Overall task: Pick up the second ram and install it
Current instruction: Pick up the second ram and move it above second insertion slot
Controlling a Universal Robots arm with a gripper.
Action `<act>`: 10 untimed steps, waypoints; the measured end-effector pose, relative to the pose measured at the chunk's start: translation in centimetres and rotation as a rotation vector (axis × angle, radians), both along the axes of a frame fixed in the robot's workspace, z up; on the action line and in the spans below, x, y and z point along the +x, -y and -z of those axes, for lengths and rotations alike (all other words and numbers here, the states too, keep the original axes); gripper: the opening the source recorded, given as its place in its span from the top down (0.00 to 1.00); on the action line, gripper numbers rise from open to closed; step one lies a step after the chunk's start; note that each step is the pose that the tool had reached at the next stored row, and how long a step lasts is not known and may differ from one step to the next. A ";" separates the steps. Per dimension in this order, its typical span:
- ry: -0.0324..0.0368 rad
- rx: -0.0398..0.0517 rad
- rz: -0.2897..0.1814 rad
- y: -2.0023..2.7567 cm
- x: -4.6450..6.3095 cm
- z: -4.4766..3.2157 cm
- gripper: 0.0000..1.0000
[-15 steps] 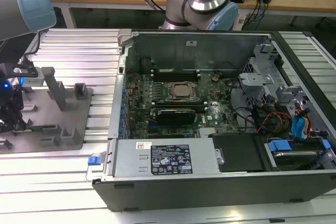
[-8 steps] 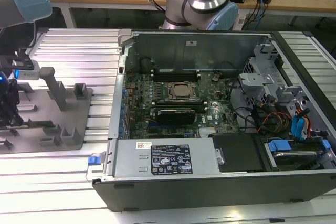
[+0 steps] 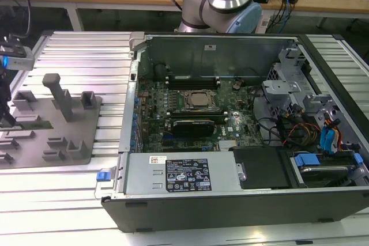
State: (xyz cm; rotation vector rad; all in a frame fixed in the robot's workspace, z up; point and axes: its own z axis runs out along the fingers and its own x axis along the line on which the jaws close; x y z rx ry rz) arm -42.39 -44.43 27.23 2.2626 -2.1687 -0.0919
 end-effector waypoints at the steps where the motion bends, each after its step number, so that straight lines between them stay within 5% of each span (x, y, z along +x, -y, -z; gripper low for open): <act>1: 0.0001 0.0001 0.000 0.00 0.0 -0.31 0.91; 10: 0.0000 0.0000 0.000 0.00 0.0 -4.91 0.91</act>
